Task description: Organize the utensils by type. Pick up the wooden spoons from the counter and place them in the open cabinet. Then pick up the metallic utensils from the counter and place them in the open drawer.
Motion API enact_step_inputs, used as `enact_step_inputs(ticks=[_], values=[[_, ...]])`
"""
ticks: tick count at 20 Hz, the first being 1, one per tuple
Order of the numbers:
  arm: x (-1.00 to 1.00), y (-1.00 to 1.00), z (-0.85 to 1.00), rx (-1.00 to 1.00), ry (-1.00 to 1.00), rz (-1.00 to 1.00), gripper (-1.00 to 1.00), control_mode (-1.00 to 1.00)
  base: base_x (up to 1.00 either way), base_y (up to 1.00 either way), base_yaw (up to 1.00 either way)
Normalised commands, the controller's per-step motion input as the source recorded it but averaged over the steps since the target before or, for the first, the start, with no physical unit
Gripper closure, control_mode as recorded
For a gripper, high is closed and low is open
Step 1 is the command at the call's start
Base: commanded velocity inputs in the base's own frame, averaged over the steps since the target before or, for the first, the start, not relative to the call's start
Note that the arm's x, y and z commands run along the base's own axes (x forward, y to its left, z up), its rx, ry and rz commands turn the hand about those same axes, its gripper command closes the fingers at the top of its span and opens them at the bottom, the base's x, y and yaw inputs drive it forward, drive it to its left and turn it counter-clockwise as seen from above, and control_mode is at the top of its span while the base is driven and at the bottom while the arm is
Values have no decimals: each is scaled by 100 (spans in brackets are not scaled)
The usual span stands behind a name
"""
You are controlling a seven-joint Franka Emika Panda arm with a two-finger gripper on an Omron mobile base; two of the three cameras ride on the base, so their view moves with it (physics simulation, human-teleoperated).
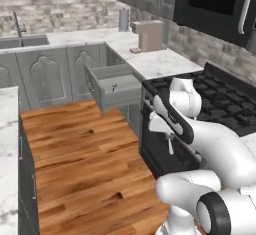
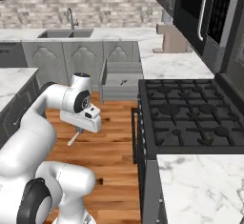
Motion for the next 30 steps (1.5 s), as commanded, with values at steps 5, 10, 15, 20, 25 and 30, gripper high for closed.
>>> enact_step_inputs(ticks=[5,10,15,20,25,30], values=[[0,0,0,0,0,0,100,100,99,-12,4],[0,0,0,0,0,0,100,100,100,-10,4],[0,0,0,0,0,0,100,100,100,-11,3],[0,0,0,0,0,0,100,100,90,-17,6],[0,0,0,0,0,0,100,100,84,-21,10],[0,0,0,0,0,0,100,100,80,-27,7]])
